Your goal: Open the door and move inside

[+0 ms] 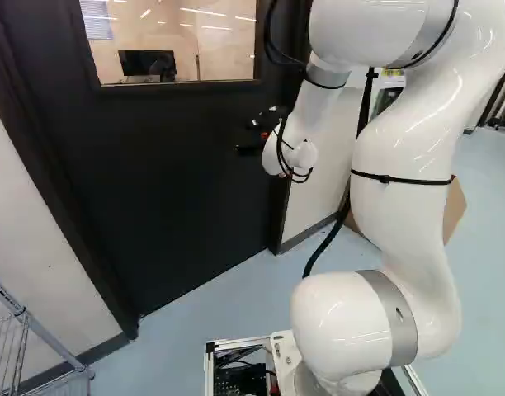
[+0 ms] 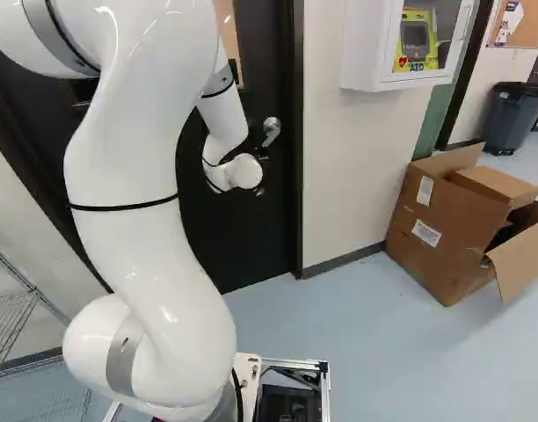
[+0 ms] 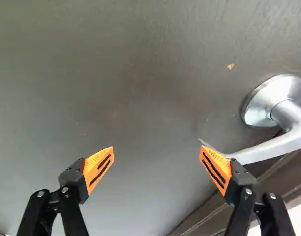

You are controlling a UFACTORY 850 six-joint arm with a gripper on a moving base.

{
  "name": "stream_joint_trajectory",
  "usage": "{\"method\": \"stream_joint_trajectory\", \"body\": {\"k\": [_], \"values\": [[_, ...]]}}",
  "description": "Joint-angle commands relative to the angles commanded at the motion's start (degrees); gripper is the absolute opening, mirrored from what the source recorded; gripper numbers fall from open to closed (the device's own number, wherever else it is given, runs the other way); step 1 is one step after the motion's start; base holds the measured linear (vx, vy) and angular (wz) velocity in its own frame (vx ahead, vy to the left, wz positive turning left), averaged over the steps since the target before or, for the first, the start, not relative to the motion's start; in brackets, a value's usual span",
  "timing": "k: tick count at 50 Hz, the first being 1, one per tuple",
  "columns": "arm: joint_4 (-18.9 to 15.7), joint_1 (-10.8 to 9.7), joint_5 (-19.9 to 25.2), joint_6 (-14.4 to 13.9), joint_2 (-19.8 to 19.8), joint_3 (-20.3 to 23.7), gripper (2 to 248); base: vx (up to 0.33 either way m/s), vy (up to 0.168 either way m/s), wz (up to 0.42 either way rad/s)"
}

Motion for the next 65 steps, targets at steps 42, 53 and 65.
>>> {"method": "stream_joint_trajectory", "body": {"k": [42, 53, 65], "values": [[0.0, -0.11, 0.0, 0.0, -3.87, -0.03, 247, 0.0, 0.0, 0.0], [0.0, -0.15, 0.0, 0.0, -1.53, 1.42, 247, 0.0, 0.0, 0.0], [0.0, -0.27, 0.0, 0.0, 3.0, 5.15, 247, 0.0, 0.0, 0.0]]}}
